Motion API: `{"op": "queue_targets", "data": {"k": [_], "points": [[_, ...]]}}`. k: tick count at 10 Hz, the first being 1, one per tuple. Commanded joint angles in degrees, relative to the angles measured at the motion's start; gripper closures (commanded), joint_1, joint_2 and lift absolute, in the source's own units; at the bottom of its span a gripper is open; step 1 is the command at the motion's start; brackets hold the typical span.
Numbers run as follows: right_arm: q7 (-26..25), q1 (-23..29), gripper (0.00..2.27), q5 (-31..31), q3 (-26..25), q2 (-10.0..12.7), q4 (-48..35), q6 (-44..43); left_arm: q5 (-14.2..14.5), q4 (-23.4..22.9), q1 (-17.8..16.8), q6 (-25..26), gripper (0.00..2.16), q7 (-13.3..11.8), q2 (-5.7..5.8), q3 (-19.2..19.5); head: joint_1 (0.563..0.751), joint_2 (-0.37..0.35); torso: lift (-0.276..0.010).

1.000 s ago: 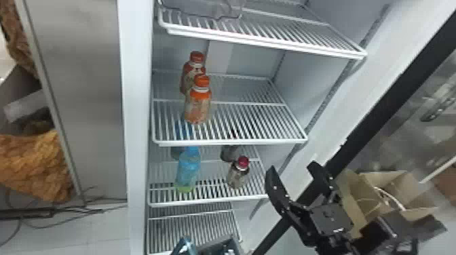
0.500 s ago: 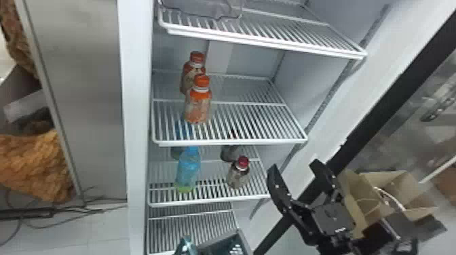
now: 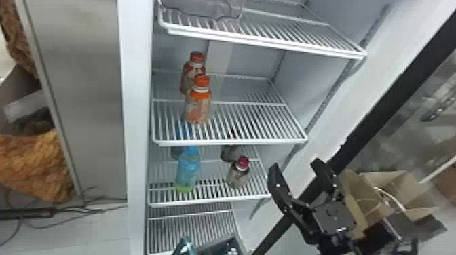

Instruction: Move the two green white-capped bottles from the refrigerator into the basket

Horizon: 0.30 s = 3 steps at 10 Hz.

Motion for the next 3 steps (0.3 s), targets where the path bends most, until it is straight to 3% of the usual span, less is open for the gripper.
{"op": "queue_targets", "data": {"k": [1,3], "points": [[0.0,0.0,0.09,0.0,0.0,0.0,0.0,0.0,0.0,0.0,0.0,0.1,1.21,0.0,0.00,0.0,0.695,-0.350,-0.004],[-0.1,0.0,0.09,-0.1,0.0,0.0,0.0,0.0,0.0,0.0,0.0,-0.1,1.21,0.0,0.00,0.0,0.695,-0.350,-0.004]]}}
